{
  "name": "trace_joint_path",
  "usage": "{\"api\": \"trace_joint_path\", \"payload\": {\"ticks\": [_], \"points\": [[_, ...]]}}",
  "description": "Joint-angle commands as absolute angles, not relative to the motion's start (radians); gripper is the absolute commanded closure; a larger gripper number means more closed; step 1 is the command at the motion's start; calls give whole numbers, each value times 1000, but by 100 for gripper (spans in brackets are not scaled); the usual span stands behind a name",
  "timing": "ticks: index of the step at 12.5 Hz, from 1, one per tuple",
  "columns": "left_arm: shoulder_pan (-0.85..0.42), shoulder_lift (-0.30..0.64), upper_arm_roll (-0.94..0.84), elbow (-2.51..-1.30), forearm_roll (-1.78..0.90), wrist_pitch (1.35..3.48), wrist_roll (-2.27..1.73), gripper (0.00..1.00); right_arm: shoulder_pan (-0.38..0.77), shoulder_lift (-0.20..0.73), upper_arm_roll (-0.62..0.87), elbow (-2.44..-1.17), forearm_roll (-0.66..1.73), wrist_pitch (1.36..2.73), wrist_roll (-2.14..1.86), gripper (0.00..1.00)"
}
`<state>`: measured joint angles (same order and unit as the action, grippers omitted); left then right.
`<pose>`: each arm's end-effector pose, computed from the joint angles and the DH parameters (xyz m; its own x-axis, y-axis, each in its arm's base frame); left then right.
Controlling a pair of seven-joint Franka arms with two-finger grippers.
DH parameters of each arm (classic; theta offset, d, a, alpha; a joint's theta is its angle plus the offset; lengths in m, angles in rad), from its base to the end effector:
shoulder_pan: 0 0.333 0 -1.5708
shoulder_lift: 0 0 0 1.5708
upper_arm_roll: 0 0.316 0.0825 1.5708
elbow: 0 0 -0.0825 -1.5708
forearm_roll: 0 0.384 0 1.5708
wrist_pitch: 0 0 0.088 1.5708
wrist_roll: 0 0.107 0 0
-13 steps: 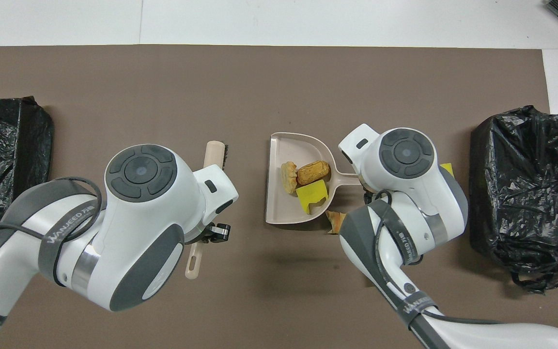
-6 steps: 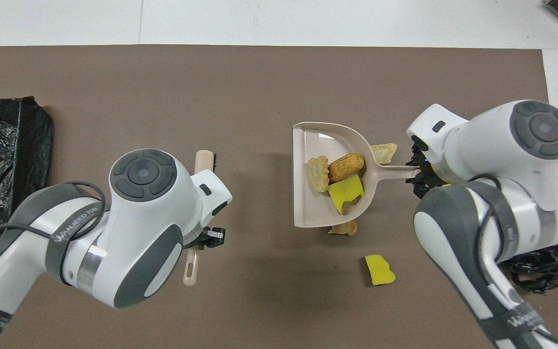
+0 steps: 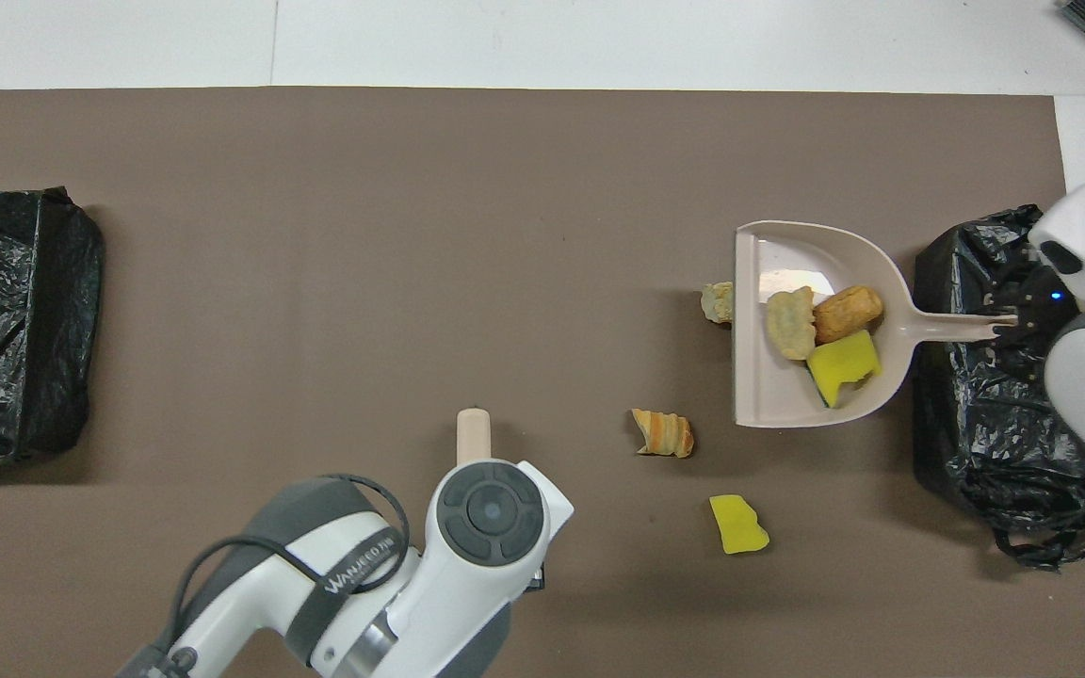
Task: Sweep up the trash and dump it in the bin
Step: 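Carry the loaded dustpan with the right gripper to the black bag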
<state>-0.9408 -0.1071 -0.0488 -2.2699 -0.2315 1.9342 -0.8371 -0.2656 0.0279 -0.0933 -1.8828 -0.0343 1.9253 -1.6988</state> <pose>0.2477 -0.4061 0.3874 0.9550 -0.0347 -0.2944 -0.0516 -0.9974 -0.0498 0.5333 -0.2022 0.4907 0.2175 0.9754 -0.0365 0.9761 -0.2172 0.0099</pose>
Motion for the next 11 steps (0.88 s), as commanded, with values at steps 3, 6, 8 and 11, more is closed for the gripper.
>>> {"api": "trace_joint_path", "payload": {"ticks": [3,6,8,11], "points": [[-1048,-123,-31,-2362,-255,2069,-914,100,-360,20,-80,-1879,-234,2026,-1707,100],[-1048,-124,-31,-2388,-255,2074,-900,100,-396,21,-80,-1878,-349,2074,-1698,100],[-1043,-129,-31,-2399,-256,2068,-890,99,-440,20,-80,-1876,-383,2074,-1704,100],[-1040,-127,-29,-2413,-256,2072,-868,56,-433,20,-78,-1875,-533,2059,-1695,100]]}}
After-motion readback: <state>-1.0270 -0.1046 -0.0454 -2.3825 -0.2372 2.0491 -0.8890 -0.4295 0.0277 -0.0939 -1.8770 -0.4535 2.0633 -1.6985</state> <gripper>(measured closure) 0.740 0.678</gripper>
